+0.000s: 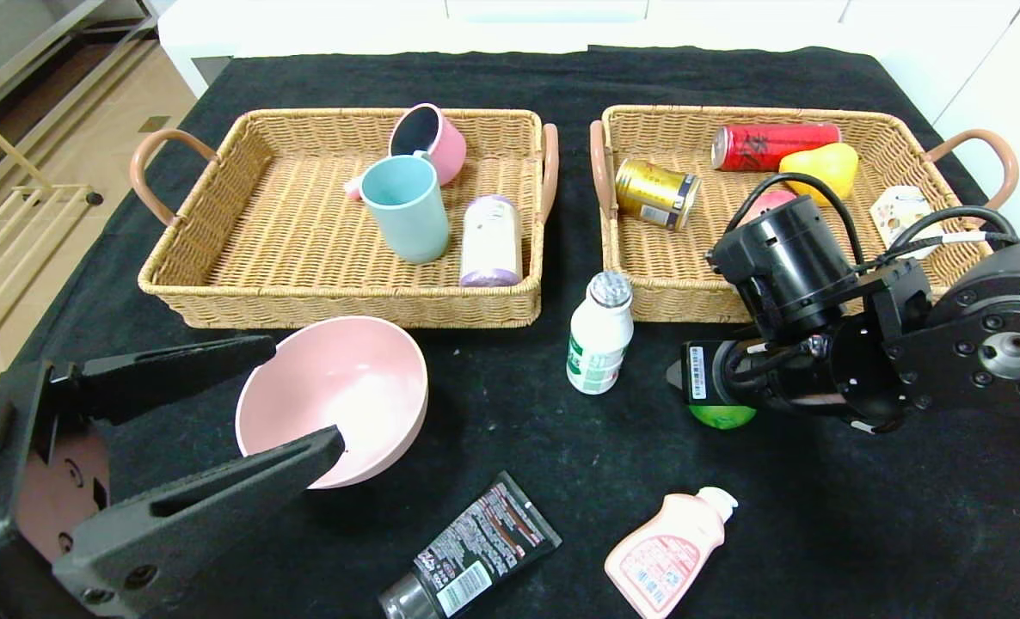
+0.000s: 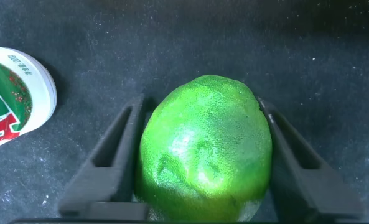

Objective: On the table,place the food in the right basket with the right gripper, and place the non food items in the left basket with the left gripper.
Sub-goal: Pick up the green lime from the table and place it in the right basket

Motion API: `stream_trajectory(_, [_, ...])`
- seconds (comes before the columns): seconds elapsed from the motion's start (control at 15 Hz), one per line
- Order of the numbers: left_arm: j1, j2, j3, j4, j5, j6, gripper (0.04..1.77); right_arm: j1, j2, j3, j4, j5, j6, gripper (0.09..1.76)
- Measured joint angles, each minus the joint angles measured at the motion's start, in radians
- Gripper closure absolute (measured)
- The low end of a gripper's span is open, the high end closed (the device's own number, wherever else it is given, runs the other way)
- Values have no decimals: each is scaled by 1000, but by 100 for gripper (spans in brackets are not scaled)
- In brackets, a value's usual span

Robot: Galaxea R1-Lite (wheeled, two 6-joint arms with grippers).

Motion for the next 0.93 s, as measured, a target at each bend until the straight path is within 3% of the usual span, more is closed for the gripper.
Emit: stream_trajectory(0.93, [1, -1, -1, 0, 0, 0, 9, 3, -16, 3, 6, 1, -1, 70])
